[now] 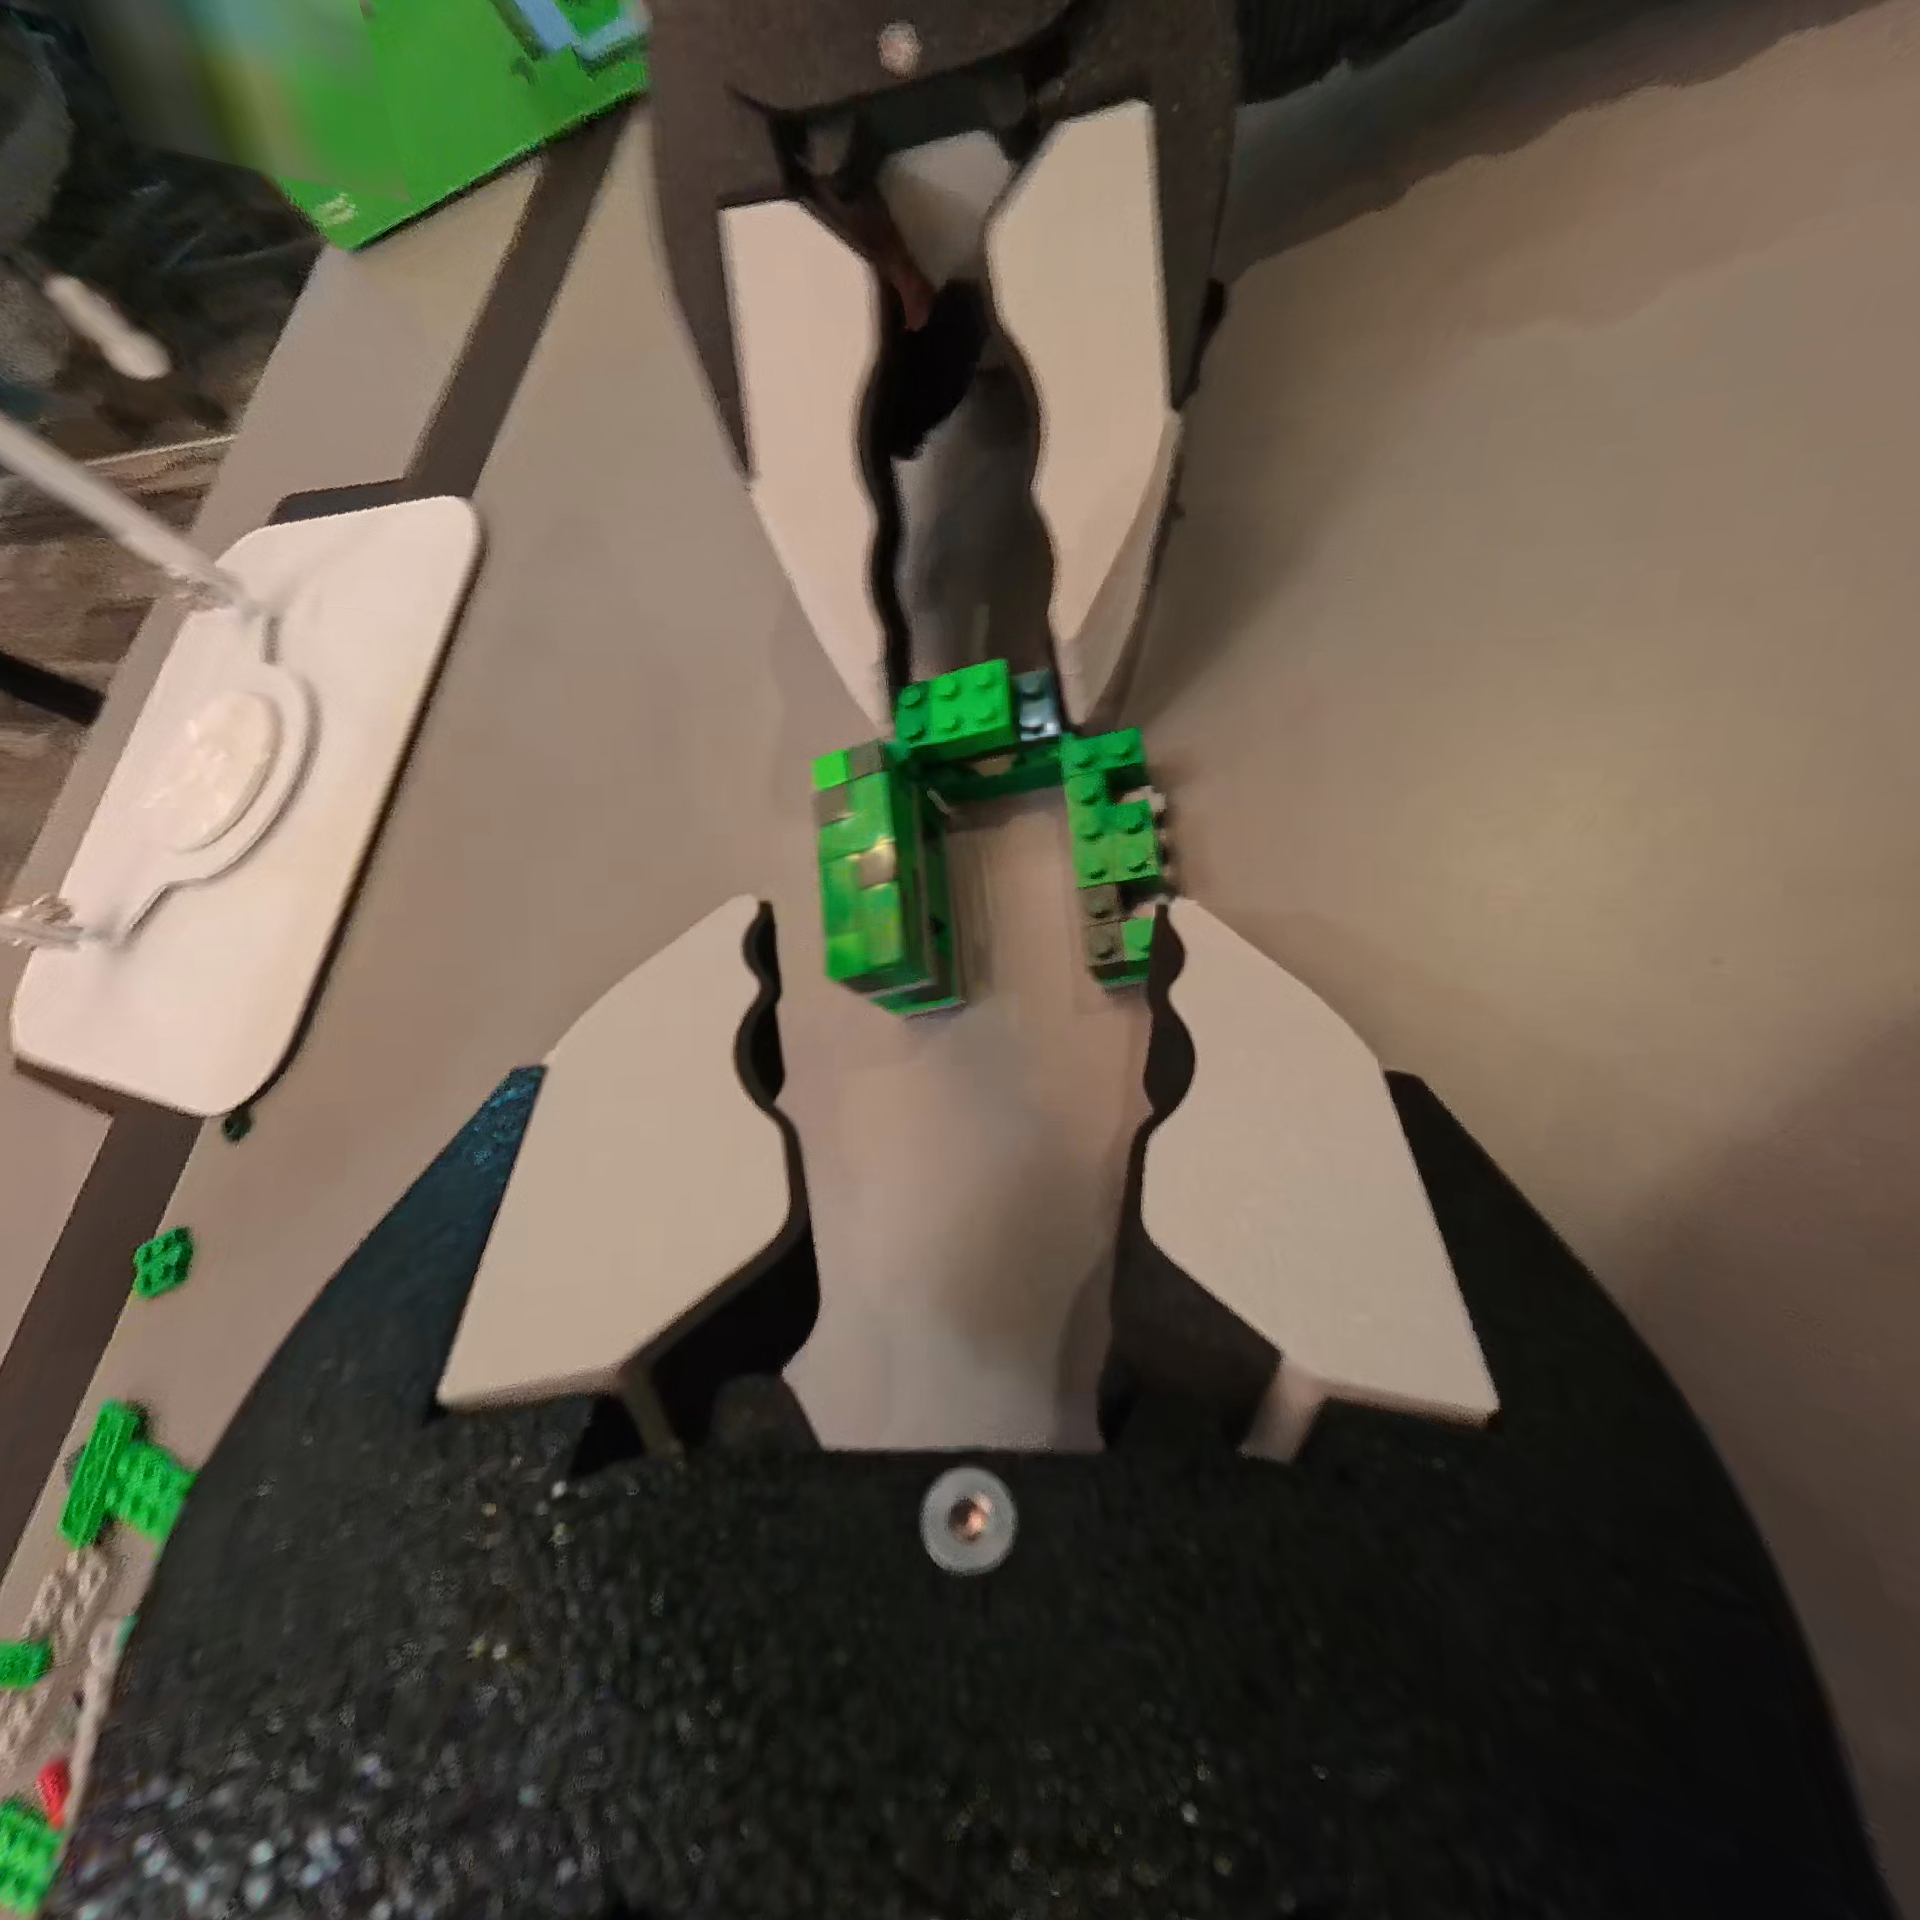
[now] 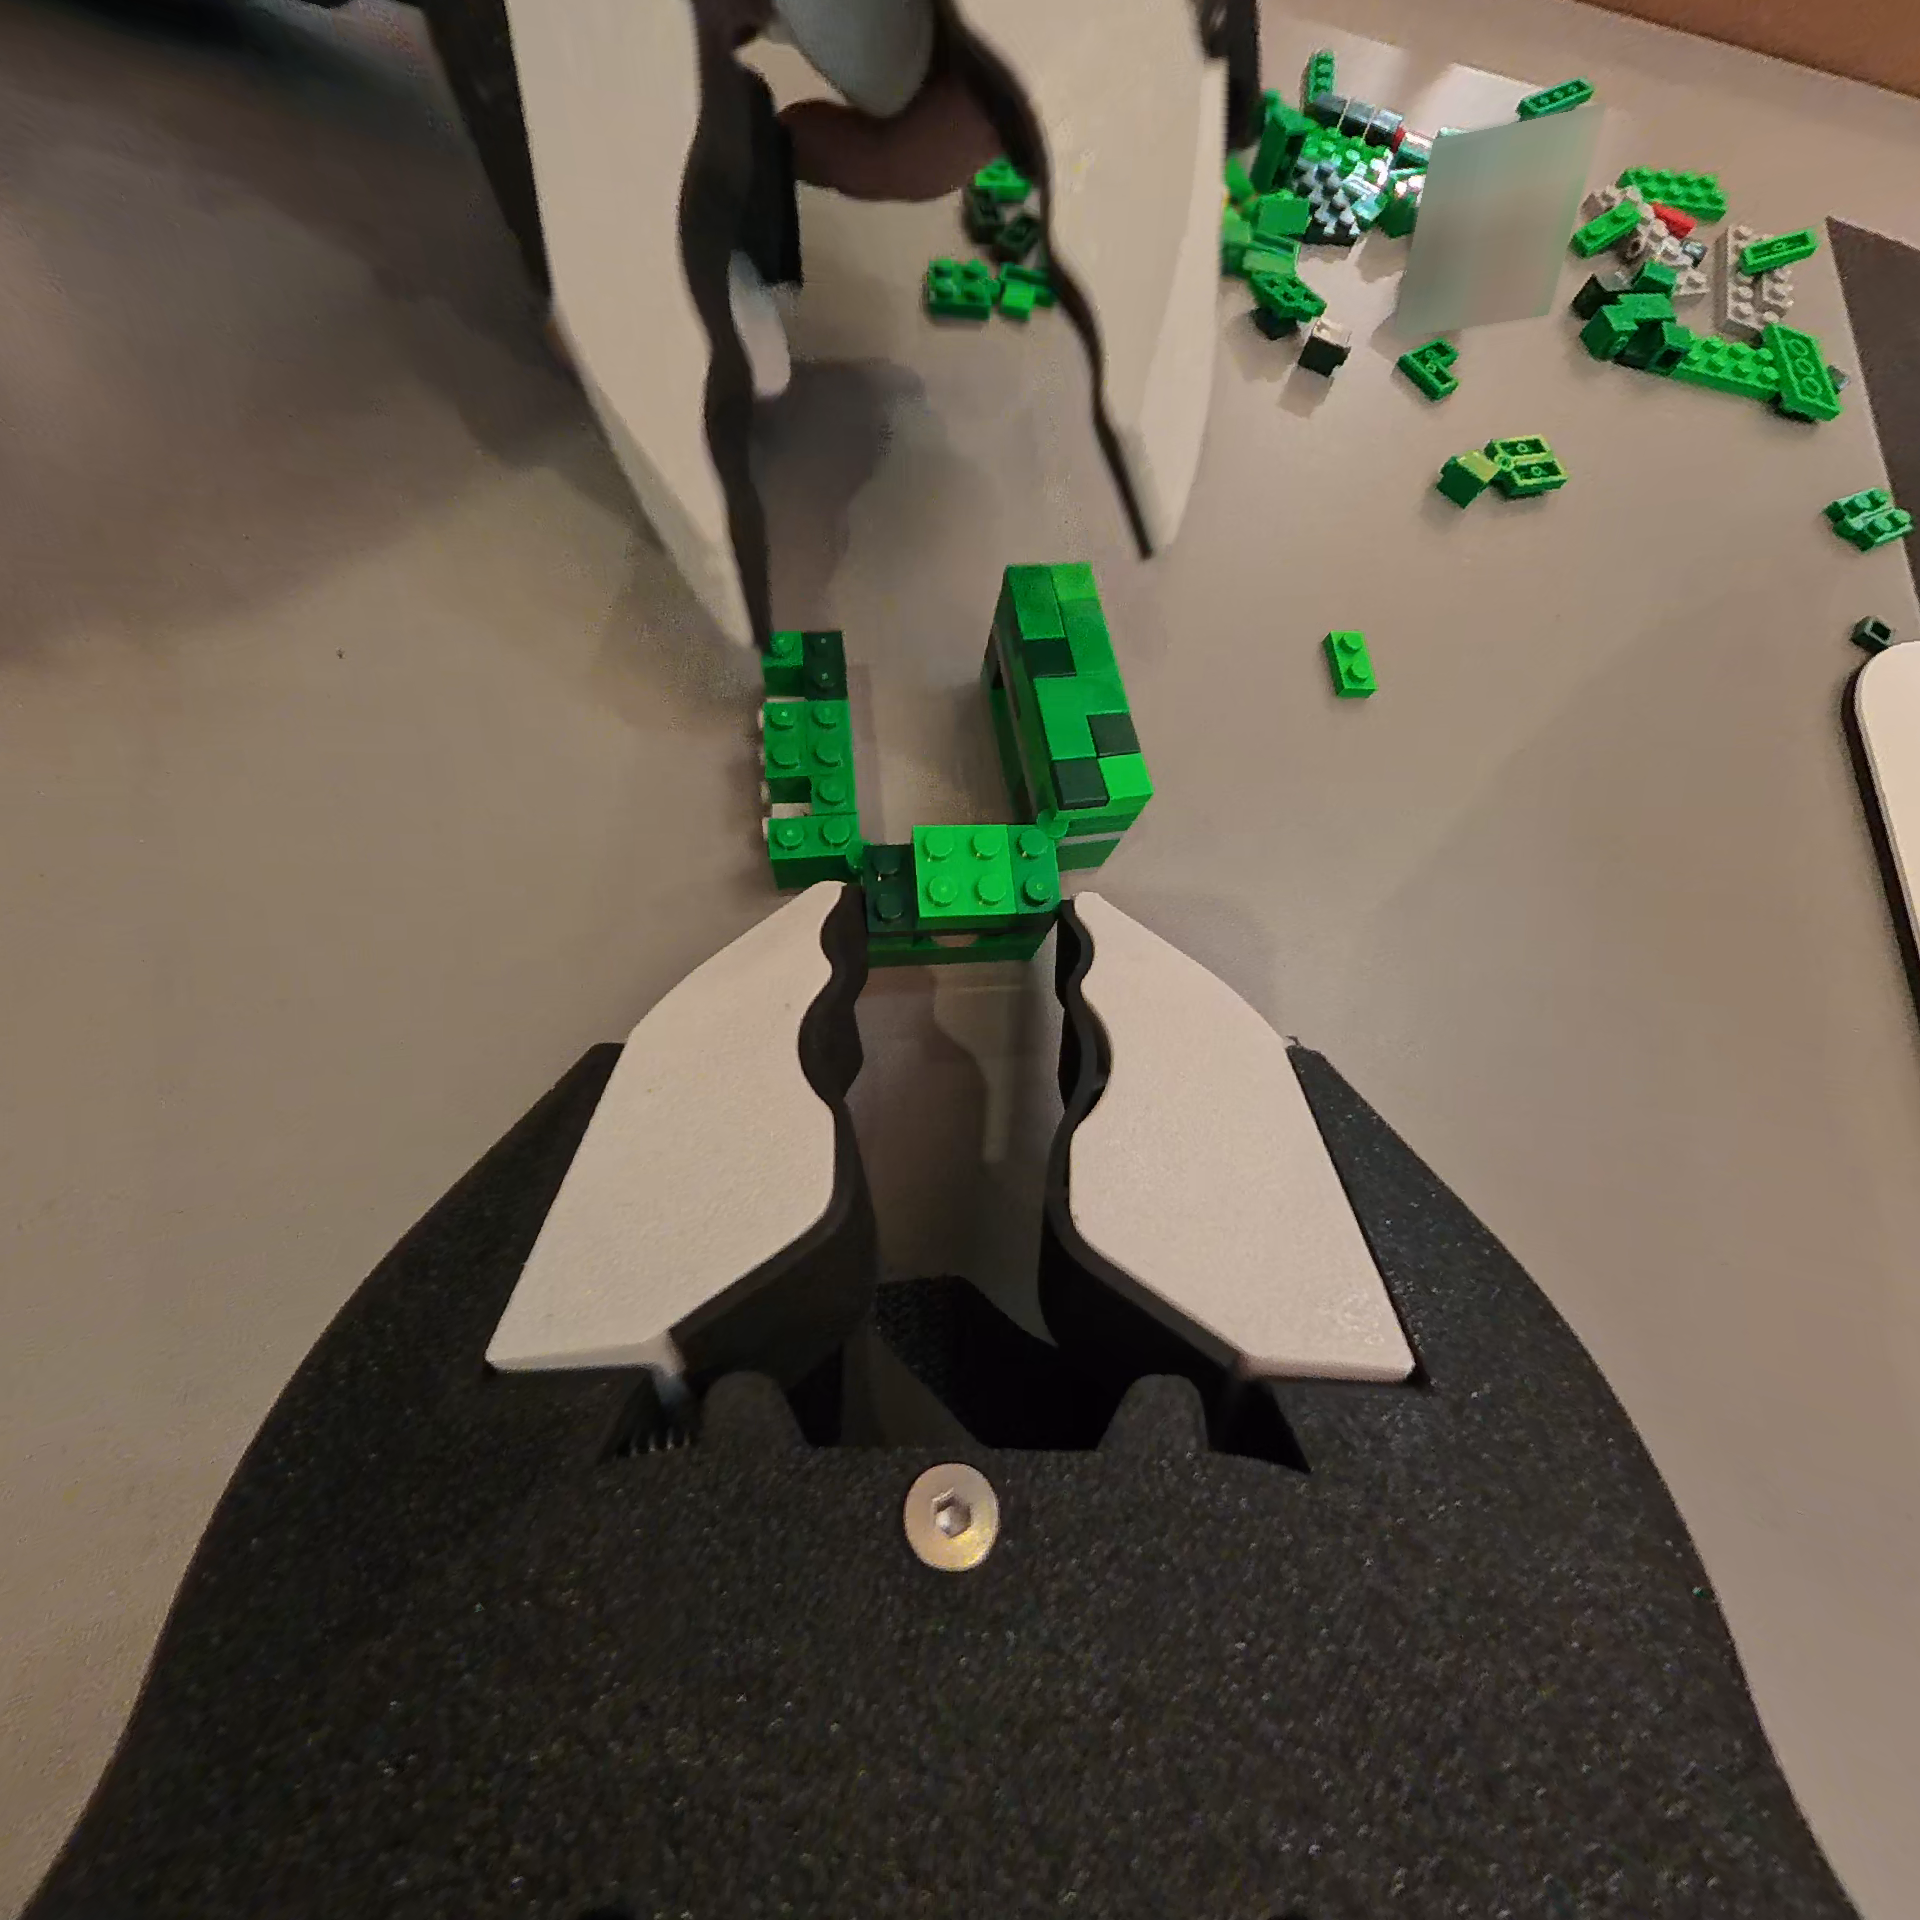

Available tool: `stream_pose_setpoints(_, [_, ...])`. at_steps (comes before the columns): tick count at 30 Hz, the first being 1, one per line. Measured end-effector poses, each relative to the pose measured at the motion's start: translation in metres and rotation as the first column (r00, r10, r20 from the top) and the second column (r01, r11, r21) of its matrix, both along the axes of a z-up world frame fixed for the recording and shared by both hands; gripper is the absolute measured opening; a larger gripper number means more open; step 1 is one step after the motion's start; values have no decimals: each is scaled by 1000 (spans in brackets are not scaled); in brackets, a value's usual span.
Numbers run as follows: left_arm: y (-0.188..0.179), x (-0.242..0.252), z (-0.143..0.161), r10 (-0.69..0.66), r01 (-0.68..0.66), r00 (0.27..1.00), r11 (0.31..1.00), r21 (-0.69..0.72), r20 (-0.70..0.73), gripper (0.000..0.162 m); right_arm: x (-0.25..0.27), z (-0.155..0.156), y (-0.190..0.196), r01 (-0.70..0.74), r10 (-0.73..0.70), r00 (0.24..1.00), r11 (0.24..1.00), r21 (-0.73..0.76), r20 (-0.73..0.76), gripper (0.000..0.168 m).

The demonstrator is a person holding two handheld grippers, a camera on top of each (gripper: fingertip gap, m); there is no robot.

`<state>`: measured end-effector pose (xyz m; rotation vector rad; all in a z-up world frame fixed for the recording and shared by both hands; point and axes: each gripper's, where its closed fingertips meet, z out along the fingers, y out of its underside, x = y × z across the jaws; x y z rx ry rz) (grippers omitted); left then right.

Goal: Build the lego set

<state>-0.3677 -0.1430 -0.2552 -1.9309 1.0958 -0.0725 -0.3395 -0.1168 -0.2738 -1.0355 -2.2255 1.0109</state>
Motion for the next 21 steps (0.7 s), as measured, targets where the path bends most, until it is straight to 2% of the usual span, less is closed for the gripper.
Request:
stream_pose_setpoints(1, [2,-6,5,32,-33,999,999,20,38,67,0,0,0,1,-1,1000,1000,-1,0,34])
stream_pose_setpoints(3, [8,-21,16,105,-113,988,991,67,114,67,1,-1,0,3,-3,1000,1000,-6,15,37])
stream_pose_setpoints(6, [16,-44,37,204,-248,957,945,214,208,62,5,3,4,38,-38,999,998,-46,17,54])
stream_pose_setpoints(9, [16,-62,66,273,-392,909,820,418,315,52,5,17,17,117,-122,991,989,-95,-46,57])
stream_pose_setpoints(12, [14,-67,82,304,-452,890,698,556,341,47,-5,47,31,219,-255,943,959,-178,-215,57])
stream_pose_setpoints(14, [15,-71,83,368,-501,865,648,574,341,45,-13,71,45,315,-394,841,914,-256,-371,54])
stream_pose_setpoints(17, [17,-77,82,427,-614,789,581,534,441,43,-9,93,76,500,-594,576,800,-332,-562,45])
stream_pose_setpoints(19, [21,-80,83,444,-668,743,543,510,501,43,0,102,92,608,-656,405,714,-348,-637,42])
stream_pose_setpoints(21, [27,-81,85,454,-686,726,518,510,516,41,6,107,100,683,-667,312,652,-329,-677,37])
